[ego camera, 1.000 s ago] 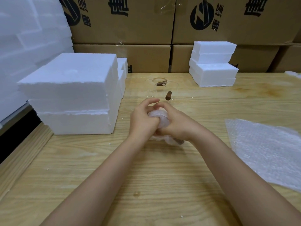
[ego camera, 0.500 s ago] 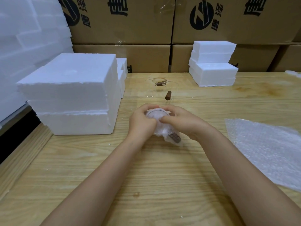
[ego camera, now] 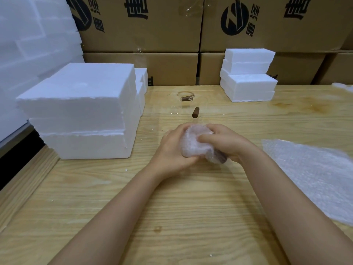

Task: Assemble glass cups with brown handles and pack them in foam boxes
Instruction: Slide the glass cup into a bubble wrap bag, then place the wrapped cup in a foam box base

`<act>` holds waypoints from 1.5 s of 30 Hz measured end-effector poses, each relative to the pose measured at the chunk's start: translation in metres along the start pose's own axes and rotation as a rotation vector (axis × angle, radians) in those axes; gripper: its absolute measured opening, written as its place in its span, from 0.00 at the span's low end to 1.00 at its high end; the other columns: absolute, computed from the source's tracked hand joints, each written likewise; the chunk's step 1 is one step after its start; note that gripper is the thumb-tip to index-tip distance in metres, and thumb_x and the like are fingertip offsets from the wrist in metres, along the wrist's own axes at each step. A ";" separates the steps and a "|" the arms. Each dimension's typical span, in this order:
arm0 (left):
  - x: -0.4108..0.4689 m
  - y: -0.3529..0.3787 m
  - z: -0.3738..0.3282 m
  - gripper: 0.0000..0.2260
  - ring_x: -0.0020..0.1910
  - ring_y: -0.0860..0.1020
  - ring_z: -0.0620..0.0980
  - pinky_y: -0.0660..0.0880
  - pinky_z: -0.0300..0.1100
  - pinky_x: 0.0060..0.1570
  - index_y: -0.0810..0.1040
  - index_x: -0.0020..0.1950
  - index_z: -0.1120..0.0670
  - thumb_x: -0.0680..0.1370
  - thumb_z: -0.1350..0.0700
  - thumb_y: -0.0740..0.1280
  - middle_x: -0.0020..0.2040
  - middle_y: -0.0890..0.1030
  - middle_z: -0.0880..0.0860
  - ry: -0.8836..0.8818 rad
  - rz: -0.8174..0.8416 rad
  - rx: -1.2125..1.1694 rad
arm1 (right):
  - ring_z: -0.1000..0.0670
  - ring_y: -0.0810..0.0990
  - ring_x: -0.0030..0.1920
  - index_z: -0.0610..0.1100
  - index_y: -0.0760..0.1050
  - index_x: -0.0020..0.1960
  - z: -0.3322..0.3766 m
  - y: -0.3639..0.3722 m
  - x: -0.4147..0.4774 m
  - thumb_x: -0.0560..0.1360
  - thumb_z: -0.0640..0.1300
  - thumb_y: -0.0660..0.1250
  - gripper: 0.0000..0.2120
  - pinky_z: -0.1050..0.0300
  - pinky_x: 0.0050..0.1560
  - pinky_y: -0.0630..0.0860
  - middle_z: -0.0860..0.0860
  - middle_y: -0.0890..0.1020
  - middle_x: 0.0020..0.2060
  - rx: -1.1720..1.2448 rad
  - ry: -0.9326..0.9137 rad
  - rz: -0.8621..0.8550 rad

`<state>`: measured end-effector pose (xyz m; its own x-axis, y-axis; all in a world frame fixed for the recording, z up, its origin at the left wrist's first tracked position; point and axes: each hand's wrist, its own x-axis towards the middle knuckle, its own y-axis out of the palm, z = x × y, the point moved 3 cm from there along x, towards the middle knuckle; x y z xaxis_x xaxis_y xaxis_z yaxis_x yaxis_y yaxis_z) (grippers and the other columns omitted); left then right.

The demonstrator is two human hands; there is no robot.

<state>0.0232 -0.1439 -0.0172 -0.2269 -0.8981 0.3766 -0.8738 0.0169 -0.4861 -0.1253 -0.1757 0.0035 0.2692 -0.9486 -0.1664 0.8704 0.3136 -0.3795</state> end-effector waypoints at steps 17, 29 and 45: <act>0.006 -0.012 0.039 0.30 0.55 0.75 0.47 0.71 0.40 0.49 0.64 0.62 0.46 0.67 0.44 0.76 0.56 0.74 0.43 -0.363 -0.200 0.168 | 0.57 0.79 0.47 0.51 0.79 0.46 -0.021 -0.013 0.028 0.76 0.46 0.68 0.02 0.63 0.45 0.72 0.57 0.81 0.44 0.210 -0.139 -0.489; 0.011 -0.012 0.051 0.33 0.61 0.71 0.45 0.68 0.39 0.55 0.61 0.70 0.46 0.69 0.43 0.72 0.61 0.71 0.41 -0.355 -0.247 0.164 | 0.37 0.57 0.69 0.56 0.48 0.74 -0.053 -0.150 0.161 0.72 0.57 0.69 0.39 0.39 0.63 0.63 0.41 0.49 0.74 -0.444 0.260 -1.034; 0.011 -0.013 0.052 0.36 0.62 0.72 0.44 0.70 0.45 0.62 0.59 0.70 0.40 0.66 0.36 0.70 0.62 0.73 0.39 -0.378 -0.261 0.204 | 0.34 0.63 0.62 0.48 0.61 0.66 -0.053 -0.189 0.212 0.69 0.46 0.74 0.31 0.38 0.47 0.73 0.46 0.61 0.65 -0.785 0.147 -0.891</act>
<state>0.0550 -0.1768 -0.0481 0.1926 -0.9580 0.2126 -0.7702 -0.2818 -0.5722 -0.2550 -0.4341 -0.0087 -0.3950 -0.8475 0.3545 0.2235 -0.4629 -0.8578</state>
